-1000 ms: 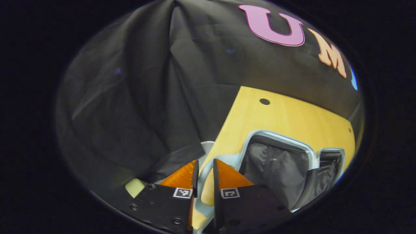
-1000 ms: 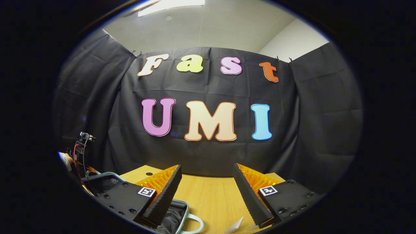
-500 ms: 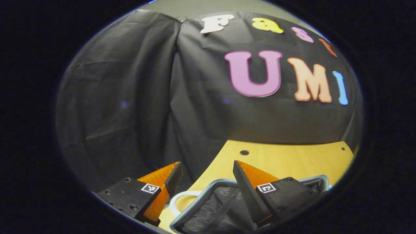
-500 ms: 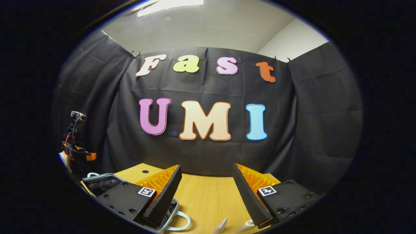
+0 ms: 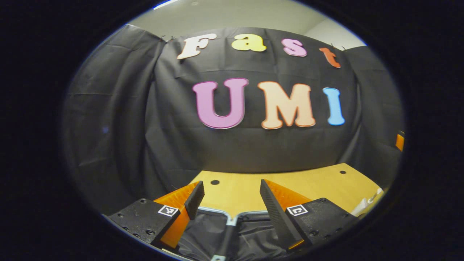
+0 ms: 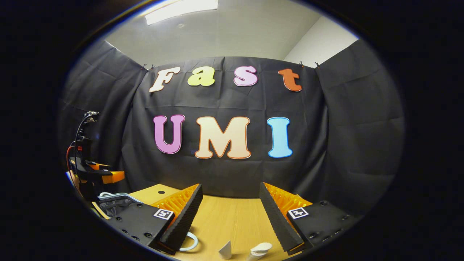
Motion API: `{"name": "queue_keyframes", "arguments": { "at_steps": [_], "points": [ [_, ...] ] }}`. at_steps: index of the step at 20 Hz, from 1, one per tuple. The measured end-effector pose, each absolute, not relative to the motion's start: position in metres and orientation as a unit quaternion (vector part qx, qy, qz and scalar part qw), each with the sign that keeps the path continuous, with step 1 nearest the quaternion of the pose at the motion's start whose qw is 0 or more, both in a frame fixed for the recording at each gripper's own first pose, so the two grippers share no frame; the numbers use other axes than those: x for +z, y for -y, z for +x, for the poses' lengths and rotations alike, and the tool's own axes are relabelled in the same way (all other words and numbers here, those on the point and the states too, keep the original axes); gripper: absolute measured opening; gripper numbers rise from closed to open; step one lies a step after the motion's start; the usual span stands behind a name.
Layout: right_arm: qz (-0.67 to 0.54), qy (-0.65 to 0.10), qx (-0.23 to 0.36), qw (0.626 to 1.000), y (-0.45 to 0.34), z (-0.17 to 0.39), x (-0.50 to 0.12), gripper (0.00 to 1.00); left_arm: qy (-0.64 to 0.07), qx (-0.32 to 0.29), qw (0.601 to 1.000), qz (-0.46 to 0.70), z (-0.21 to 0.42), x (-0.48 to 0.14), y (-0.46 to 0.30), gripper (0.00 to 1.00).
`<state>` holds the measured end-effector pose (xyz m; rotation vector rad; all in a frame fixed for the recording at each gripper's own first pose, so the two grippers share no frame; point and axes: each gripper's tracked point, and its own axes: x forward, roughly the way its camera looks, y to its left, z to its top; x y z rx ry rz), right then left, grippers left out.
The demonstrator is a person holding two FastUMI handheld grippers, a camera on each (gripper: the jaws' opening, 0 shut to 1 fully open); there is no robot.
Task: First open the suitcase, pack the skin care products into it, and then close the suitcase.
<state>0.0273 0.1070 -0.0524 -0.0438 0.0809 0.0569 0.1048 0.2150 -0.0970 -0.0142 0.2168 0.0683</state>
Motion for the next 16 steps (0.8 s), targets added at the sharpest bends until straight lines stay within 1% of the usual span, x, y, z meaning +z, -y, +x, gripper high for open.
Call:
{"name": "queue_keyframes", "arguments": {
  "at_steps": [1, 2, 3, 4, 5, 16],
  "points": [
    [-0.021, -0.039, 0.028, 0.999, -0.100, 0.026, -0.052, 0.98, -0.108, 0.023, 0.994, -0.008, 0.103, -0.095, -0.197, 0.93],
    [-0.021, -0.039, 0.028, 0.999, -0.093, 0.025, -0.052, 0.96, -0.108, 0.010, 0.994, -0.006, 0.100, -0.095, -0.180, 0.93],
    [-0.020, -0.040, 0.028, 0.999, -0.086, 0.023, -0.052, 0.98, -0.111, 0.002, 0.994, -0.002, 0.100, -0.096, -0.164, 0.93],
    [-0.019, -0.041, 0.027, 0.999, -0.080, 0.022, -0.051, 0.96, -0.113, -0.007, 0.994, 0.000, 0.098, -0.098, -0.149, 0.94],
    [-0.019, -0.041, 0.027, 0.999, -0.073, 0.021, -0.052, 0.98, -0.115, -0.015, 0.993, -0.001, 0.096, -0.100, -0.135, 0.93],
    [-0.023, -0.051, 0.021, 0.998, -0.016, 0.011, -0.058, 0.98, -0.157, -0.116, 0.980, -0.027, 0.082, -0.134, 0.010, 0.93]
  ]
}}
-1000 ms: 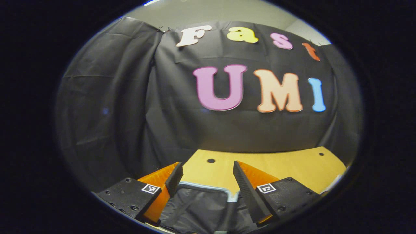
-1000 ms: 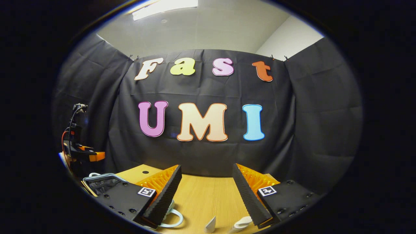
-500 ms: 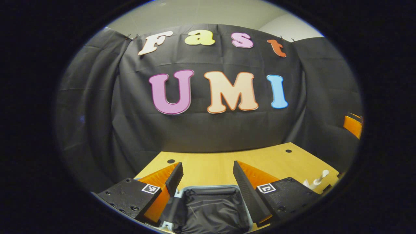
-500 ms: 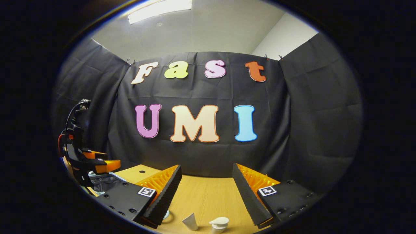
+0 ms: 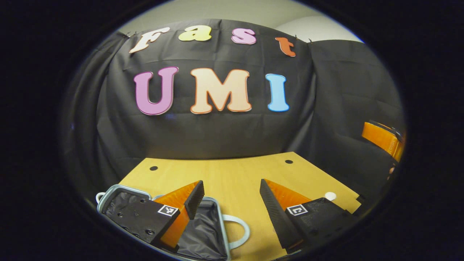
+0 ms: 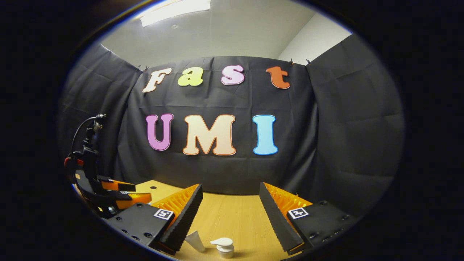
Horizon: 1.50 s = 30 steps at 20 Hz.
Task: First open the suitcase, pack the skin care products into it, and then close the suitcase.
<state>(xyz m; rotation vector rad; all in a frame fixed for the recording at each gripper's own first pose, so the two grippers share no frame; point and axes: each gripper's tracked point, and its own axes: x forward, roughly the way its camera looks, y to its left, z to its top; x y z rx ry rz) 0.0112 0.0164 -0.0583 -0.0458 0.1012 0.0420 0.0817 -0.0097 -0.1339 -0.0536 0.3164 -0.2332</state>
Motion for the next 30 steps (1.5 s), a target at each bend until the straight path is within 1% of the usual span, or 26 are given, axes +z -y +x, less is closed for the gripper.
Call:
{"name": "queue_keyframes", "arguments": {
  "at_steps": [7, 10, 13, 19, 20, 21, 23, 24, 26, 27, 28, 29, 30],
  "points": [
    [-0.031, -0.061, 0.018, 0.998, 0.010, 0.008, -0.066, 0.98, -0.203, -0.175, 0.962, -0.056, 0.069, -0.174, 0.090, 0.93],
    [-0.038, -0.066, 0.013, 0.997, 0.021, 0.004, -0.069, 0.98, -0.220, -0.191, 0.955, -0.062, 0.064, -0.192, 0.113, 0.93],
    [-0.043, -0.070, 0.009, 0.997, 0.031, 0.000, -0.072, 0.98, -0.244, -0.203, 0.947, -0.057, 0.060, -0.216, 0.128, 0.93],
    [-0.052, -0.075, -0.002, 0.996, 0.046, -0.010, -0.073, 0.98, -0.315, -0.209, 0.924, -0.049, 0.047, -0.282, 0.145, 0.95],
    [-0.054, -0.076, -0.003, 0.996, 0.047, -0.011, -0.073, 1.00, -0.323, -0.211, 0.922, -0.044, 0.046, -0.290, 0.147, 0.95],
    [-0.058, -0.078, -0.003, 0.995, 0.047, -0.013, -0.074, 0.98, -0.329, -0.210, 0.920, -0.040, 0.044, -0.297, 0.147, 0.96],
    [-0.064, -0.080, -0.002, 0.995, 0.048, -0.016, -0.075, 0.98, -0.338, -0.212, 0.916, -0.042, 0.040, -0.308, 0.149, 0.95],
    [-0.066, -0.080, -0.002, 0.995, 0.049, -0.017, -0.075, 1.00, -0.338, -0.216, 0.915, -0.044, 0.042, -0.310, 0.150, 0.91],
    [-0.066, -0.083, -0.001, 0.994, 0.048, -0.018, -0.076, 0.98, -0.358, -0.236, 0.902, -0.056, 0.036, -0.321, 0.158, 0.85],
    [-0.066, -0.083, -0.001, 0.994, 0.047, -0.019, -0.078, 0.98, -0.379, -0.250, 0.888, -0.067, 0.029, -0.329, 0.162, 0.87],
    [-0.067, -0.084, 0.001, 0.994, 0.045, -0.018, -0.078, 0.98, -0.397, -0.246, 0.882, -0.064, 0.024, -0.339, 0.160, 0.77],
    [-0.068, -0.085, 0.005, 0.994, 0.042, -0.019, -0.080, 0.98, -0.396, -0.231, 0.887, -0.056, 0.029, -0.342, 0.153, 0.71],
    [-0.069, -0.084, 0.008, 0.994, 0.040, -0.018, -0.080, 0.98, -0.386, -0.222, 0.894, -0.053, 0.034, -0.340, 0.146, 0.48]
  ]
}}
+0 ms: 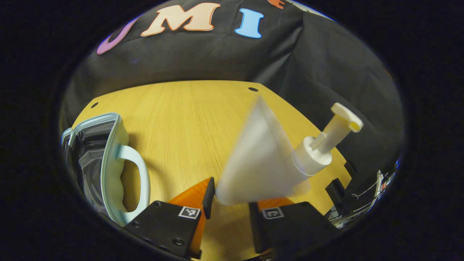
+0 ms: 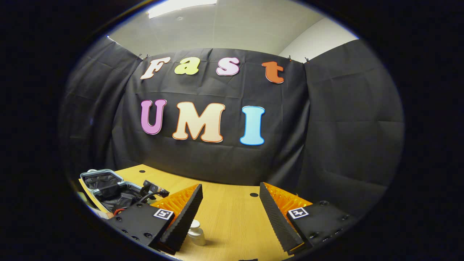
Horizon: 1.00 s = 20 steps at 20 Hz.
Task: First open the suitcase, pack the skin care products into it, and then close the suitcase.
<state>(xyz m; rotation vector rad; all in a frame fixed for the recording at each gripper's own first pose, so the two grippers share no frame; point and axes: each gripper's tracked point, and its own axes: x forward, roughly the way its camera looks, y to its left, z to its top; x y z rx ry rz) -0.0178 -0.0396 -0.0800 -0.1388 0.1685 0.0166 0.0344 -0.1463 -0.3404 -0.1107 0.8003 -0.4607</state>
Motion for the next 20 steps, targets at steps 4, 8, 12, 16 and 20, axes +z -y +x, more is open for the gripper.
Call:
{"name": "queue_keyframes", "arguments": {
  "at_steps": [4, 8, 12, 16, 20],
  "points": [
    [-0.075, -0.080, 0.025, 0.994, 0.026, -0.019, -0.085, 0.98, -0.379, -0.225, 0.895, -0.065, 0.030, -0.329, 0.143, 0.39],
    [-0.075, -0.094, 0.041, 0.992, 0.014, -0.013, -0.110, 0.98, -0.341, -0.234, 0.908, -0.065, 0.038, -0.283, 0.140, 0.34],
    [-0.075, -0.119, 0.063, 0.988, -0.004, -0.005, -0.148, 0.99, -0.304, -0.240, 0.919, -0.067, 0.043, -0.231, 0.134, 0.34],
    [-0.078, -0.168, 0.084, 0.979, -0.018, 0.002, -0.204, 0.99, -0.276, -0.228, 0.931, -0.068, 0.044, -0.188, 0.115, 0.34],
    [-0.066, -0.202, 0.106, 0.971, -0.028, 0.000, -0.246, 0.99, -0.259, -0.200, 0.942, -0.074, 0.042, -0.162, 0.087, 0.34]
  ]
}}
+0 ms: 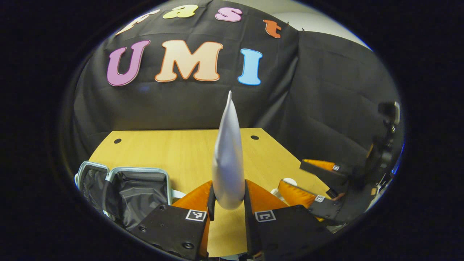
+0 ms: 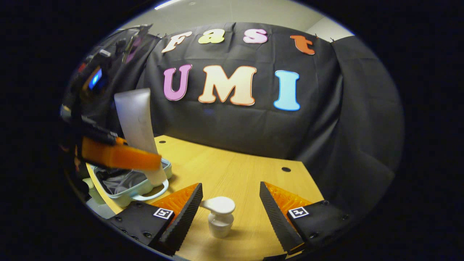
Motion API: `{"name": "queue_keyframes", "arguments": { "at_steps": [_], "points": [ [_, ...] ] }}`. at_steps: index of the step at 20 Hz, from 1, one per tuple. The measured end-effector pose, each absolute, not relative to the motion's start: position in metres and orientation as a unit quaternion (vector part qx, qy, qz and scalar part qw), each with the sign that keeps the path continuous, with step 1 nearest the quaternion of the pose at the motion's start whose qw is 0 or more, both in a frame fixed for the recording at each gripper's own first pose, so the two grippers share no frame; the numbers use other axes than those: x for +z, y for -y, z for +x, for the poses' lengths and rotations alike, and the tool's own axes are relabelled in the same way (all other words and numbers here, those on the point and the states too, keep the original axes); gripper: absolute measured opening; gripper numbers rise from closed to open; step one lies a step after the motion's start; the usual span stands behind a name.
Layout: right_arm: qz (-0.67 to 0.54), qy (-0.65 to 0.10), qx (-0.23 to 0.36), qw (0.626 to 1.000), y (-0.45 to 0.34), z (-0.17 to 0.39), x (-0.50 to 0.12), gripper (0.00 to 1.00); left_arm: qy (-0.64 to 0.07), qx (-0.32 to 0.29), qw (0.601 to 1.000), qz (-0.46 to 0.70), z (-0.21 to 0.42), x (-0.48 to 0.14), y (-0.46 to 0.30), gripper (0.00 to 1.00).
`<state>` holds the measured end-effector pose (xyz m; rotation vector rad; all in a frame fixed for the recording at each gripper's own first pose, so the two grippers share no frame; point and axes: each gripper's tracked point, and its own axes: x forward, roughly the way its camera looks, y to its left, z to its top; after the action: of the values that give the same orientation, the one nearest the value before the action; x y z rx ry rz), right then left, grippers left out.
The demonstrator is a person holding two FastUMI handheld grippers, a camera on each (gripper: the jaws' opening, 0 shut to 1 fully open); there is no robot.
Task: First open the suitcase, pack the skin care products into it, and then close the suitcase.
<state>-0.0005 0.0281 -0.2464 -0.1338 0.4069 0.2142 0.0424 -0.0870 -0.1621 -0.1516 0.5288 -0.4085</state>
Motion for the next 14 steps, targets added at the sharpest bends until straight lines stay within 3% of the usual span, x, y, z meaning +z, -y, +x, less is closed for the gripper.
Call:
{"name": "queue_keyframes", "arguments": {
  "at_steps": [6, 14],
  "points": [
    [-0.058, -0.183, 0.136, 0.972, -0.050, 0.004, -0.244, 0.99, -0.262, -0.151, 0.950, -0.078, 0.032, -0.153, 0.047, 0.34],
    [-0.095, -0.286, 0.129, 0.945, -0.035, -0.017, -0.349, 0.99, -0.262, -0.110, 0.956, -0.074, 0.021, -0.144, 0.014, 0.34]
  ]
}}
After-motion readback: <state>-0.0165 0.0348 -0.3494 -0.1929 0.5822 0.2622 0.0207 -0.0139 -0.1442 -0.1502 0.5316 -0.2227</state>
